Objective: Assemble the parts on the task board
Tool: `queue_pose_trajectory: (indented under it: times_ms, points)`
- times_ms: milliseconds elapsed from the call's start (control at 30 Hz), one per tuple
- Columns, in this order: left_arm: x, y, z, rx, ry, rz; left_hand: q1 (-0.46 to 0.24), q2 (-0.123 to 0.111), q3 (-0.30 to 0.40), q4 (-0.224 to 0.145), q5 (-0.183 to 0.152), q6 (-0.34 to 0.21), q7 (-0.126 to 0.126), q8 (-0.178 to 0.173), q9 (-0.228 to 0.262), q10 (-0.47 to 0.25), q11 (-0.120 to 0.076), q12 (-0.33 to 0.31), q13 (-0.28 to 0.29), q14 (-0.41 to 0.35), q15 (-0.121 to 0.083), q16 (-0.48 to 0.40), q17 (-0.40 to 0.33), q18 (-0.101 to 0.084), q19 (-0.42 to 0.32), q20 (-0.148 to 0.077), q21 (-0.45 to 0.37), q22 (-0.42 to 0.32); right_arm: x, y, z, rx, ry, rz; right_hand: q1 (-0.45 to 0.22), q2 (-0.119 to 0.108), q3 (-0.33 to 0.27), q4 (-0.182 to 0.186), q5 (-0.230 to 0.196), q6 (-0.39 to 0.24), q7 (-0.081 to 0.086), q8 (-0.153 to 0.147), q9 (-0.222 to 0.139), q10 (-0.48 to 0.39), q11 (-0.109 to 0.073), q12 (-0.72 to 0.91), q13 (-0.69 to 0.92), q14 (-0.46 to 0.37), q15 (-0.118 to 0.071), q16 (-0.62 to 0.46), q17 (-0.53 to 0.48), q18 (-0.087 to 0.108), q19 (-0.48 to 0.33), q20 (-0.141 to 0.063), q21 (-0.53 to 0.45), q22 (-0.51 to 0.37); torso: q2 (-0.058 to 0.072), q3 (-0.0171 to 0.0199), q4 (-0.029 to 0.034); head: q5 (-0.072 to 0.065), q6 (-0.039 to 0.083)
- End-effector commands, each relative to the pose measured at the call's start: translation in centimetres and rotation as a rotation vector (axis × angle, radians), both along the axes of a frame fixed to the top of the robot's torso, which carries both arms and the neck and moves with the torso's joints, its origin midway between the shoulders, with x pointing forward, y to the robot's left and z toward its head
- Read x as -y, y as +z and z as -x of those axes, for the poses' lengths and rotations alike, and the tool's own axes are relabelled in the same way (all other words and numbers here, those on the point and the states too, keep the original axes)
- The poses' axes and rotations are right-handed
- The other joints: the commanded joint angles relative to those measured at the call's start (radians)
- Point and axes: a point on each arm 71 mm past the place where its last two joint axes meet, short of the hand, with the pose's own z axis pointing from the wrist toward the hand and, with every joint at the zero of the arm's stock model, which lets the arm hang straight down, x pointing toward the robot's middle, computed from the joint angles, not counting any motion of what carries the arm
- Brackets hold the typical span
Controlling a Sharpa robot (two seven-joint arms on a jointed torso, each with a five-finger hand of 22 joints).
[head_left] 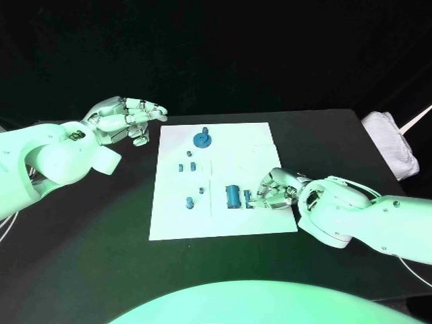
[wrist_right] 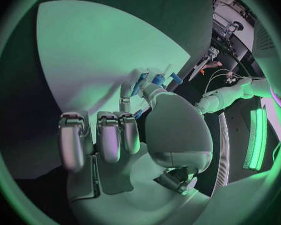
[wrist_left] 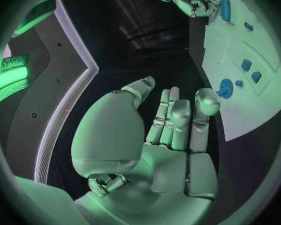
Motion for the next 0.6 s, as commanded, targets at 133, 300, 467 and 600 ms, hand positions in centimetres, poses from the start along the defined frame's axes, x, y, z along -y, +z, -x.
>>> queue_pose_trajectory:
  times_ms: [133,300,467,600]
  points:
    - [0.2,0.1,0.1,0.001,-0.016,0.009,0.011,0.001,-0.001,0.006,-0.001,-0.003,-0.001,0.004,0.0,-0.003,0.001,-0.004,-0.002,-0.005,-0.001,0.003,0.001,-0.016,-0.003,0.0,-0.001,0.001,-0.2,0.2,0.1,0.03,0.01,-0.003,0.007,-0.001,0.004,0.001,0.008,-0.008,0.002,-0.004,-0.002,0.103,0.0,-0.006,0.259,0.106,-0.008,0.006,0.263,-0.015,0.097,-0.009,-0.005,0.254,0.0,-0.0001,0.0001,0.0,0.0]
    - [0.2,0.1,0.0,0.003,-0.016,0.011,0.011,0.001,-0.001,0.006,-0.001,-0.003,-0.001,0.004,0.0,-0.003,0.001,-0.004,-0.002,-0.005,-0.001,0.003,0.001,-0.016,-0.003,0.0,-0.001,0.001,-0.2,0.7,0.2,0.058,0.013,-0.069,0.01,0.001,0.006,0.005,0.028,-0.012,0.003,-0.007,-0.004,0.098,0.001,-0.019,0.253,0.106,-0.008,0.006,0.263,-0.012,0.094,-0.009,-0.018,0.25,-0.002,-0.0011,-0.0004,-0.001,0.002]
    - [0.3,0.1,0.0,0.004,-0.016,0.011,0.011,0.001,-0.001,0.006,-0.001,-0.003,-0.001,0.004,0.0,-0.003,0.001,-0.004,-0.002,-0.005,-0.001,0.003,0.001,-0.016,-0.003,0.0,-0.001,0.001,-0.2,1.3,0.4,0.084,0.029,-0.123,0.011,-0.008,0.004,0.007,0.044,-0.017,0.008,-0.007,-0.004,0.095,0.004,-0.026,0.251,0.106,-0.005,0.006,0.263,-0.011,0.092,-0.008,-0.025,0.249,-0.002,-0.0018,-0.0004,0.0,0.003]
    - [0.3,0.1,0.0,0.007,-0.015,0.013,0.011,0.001,-0.001,0.006,-0.001,-0.003,-0.001,0.004,0.0,-0.003,0.001,-0.004,-0.002,-0.005,-0.001,0.003,0.001,-0.016,-0.003,0.0,-0.001,0.001,-0.3,1.9,0.4,0.109,0.04,-0.163,0.016,-0.014,0.002,0.005,0.046,-0.029,0.013,-0.011,-0.004,0.092,0.007,-0.034,0.247,0.106,-0.002,0.006,0.263,-0.011,0.092,-0.006,-0.027,0.248,-0.002,-0.0015,-0.0001,-0.001,0.006]
